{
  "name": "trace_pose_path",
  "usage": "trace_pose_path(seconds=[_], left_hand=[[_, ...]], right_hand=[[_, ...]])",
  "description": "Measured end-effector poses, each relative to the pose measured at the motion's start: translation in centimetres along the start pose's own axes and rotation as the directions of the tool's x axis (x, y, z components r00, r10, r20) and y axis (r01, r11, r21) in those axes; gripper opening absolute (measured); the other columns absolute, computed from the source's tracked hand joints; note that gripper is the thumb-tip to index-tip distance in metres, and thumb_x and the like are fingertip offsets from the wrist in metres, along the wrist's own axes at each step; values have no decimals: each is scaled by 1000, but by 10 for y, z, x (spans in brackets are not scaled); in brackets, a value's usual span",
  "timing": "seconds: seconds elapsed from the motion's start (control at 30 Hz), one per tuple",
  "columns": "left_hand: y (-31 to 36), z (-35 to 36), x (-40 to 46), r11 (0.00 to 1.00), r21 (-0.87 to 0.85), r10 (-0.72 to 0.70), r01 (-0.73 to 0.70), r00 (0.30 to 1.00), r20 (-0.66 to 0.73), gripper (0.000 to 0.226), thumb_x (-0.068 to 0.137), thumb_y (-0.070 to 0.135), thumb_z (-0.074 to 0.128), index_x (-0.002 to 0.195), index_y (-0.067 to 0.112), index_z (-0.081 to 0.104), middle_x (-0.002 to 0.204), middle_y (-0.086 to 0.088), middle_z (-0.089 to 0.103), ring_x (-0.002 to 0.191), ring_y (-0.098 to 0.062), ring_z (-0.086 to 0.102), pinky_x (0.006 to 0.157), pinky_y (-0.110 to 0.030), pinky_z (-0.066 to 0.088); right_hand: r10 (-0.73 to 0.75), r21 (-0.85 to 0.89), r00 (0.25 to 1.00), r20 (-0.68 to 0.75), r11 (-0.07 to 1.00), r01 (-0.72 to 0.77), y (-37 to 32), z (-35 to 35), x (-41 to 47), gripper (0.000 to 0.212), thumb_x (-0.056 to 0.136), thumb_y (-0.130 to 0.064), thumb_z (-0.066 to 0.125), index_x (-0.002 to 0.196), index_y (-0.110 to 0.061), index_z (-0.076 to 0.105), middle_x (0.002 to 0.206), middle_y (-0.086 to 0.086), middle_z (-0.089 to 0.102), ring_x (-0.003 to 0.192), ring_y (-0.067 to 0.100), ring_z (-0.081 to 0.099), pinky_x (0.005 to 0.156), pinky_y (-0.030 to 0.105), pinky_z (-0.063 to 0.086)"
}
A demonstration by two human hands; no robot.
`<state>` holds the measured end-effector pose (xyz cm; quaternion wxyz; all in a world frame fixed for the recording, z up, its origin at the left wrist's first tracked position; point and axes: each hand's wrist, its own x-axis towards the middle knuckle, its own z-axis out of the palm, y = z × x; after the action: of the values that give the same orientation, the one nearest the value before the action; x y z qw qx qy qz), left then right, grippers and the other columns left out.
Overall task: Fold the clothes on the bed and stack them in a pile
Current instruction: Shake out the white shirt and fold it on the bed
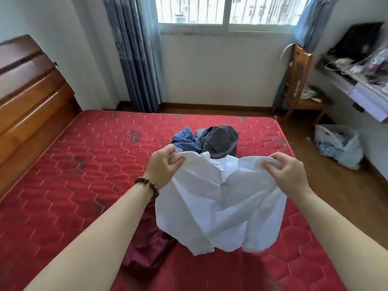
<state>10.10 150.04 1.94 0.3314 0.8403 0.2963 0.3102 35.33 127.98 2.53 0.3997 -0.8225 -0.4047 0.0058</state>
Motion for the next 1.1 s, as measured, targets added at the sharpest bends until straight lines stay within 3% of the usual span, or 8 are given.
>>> trace_pose_path(seconds=[0.17,0.27,0.4,0.57,0.7,0.83,0.97,1.1], left_hand=[[17,-36,-1,999,13,46,-46,999,-26,29,88,12,66,69,15,45,57,8,42,49,-5,35,49,-15,34],[29,-46,5,999,-53,8,-6,1000,25,18,90,-1,58,86,15,51,68,3,55,52,-3,49,49,-13,41],[45,-54,14,995,-73,-52,62,990,134,34,92,-7,41,116,12,57,92,-8,63,77,-14,60,64,-25,52],[66,-68,36,980,-183,-59,80,991,117,17,90,23,60,98,12,69,90,0,68,81,-12,63,70,-23,52],[80,-82,50,997,-69,44,-34,988,148,26,76,27,80,94,12,70,86,-2,70,78,-10,65,71,-23,55],[87,-96,61,991,31,117,-126,971,208,21,77,21,79,77,3,69,67,-4,61,62,-14,52,63,-30,47],[93,-104,68,990,-27,143,-141,984,108,15,81,18,76,72,14,65,62,4,54,58,-7,45,58,-22,40],[101,-109,73,977,-166,150,-134,985,90,12,87,11,68,81,3,62,71,-8,55,66,-18,47,61,-31,42]], right_hand=[[-35,-16,990,-138,999,33,-4,-30,-2,16,89,-18,65,77,-11,58,64,2,57,60,20,52,54,28,35],[-16,34,996,-87,999,19,-10,-35,3,12,91,-13,61,80,-14,54,70,1,58,63,17,52,53,22,37],[-12,106,999,41,994,8,-28,-42,18,19,91,-2,52,91,-21,56,84,1,62,71,10,55,55,10,40],[32,189,988,154,980,-62,-60,-61,45,9,90,-28,64,94,-21,67,84,-6,68,76,11,62,66,25,47],[37,2,922,385,999,-41,-79,-82,61,17,77,-38,77,87,-25,75,84,-7,74,78,7,69,68,21,53],[77,-215,834,546,975,51,-89,-89,66,20,76,-42,77,74,-23,74,67,3,66,63,10,60,62,29,52],[-28,75,936,351,997,2,-97,-86,69,25,84,-20,74,65,-9,62,63,9,49,62,22,43,61,35,36],[-27,373,957,287,924,-86,-114,-80,71,11,93,-3,58,82,-5,57,74,14,57,69,26,49,67,40,41]])
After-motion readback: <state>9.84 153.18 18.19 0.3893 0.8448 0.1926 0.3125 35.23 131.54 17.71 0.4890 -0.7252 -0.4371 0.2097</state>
